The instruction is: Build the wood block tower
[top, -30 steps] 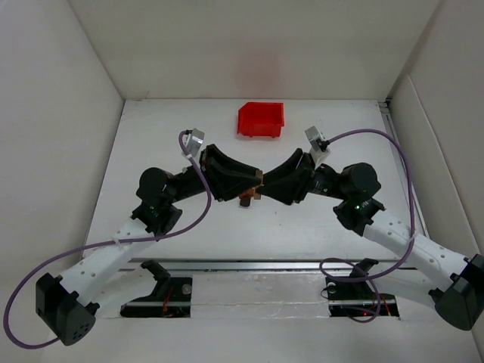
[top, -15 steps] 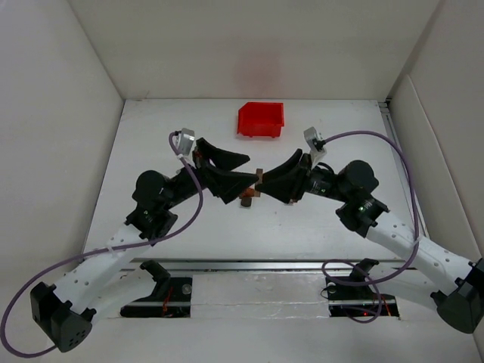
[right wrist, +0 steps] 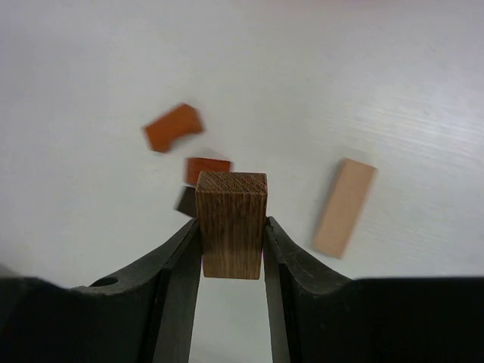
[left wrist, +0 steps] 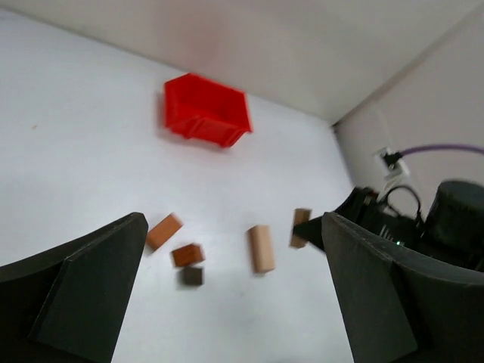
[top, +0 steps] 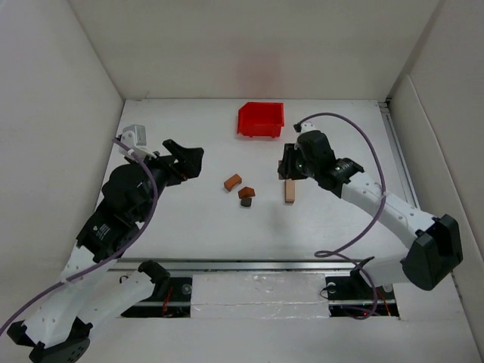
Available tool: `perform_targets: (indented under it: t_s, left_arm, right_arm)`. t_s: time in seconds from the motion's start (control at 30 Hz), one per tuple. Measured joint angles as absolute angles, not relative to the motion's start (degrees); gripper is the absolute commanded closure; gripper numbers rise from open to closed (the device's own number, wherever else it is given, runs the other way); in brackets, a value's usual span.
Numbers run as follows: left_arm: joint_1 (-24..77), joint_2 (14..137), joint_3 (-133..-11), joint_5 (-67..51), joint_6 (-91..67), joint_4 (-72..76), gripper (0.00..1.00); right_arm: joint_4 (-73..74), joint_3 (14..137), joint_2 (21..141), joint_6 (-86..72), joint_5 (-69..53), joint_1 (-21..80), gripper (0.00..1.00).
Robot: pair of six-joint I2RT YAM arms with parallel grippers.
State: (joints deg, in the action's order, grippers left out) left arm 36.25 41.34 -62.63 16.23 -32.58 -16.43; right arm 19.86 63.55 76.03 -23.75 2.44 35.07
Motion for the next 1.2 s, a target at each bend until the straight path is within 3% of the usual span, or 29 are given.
perform_targets:
  t_s: [0.23, 0.6, 1.2]
  left_arm:
    - [36.4, 34.7, -55.2, 19.2, -27.3, -27.1, 0.01]
    - [36.7, 32.3, -47.4, 15.2, -23.0, -25.7, 0.01]
    - [38.9, 29.9, -46.4, 15.2, -23.0, -25.0, 0.01]
  right_arm:
    - [32.3, 72.2, 87.6, -23.6, 9.8, 30.7, 1.00]
    - [37.4, 78.6, 100.1, -26.4, 11.6, 30.7, 1.00]
    - [40.0, 77.5, 101.4, -28.1, 12.0, 31.2, 0.97]
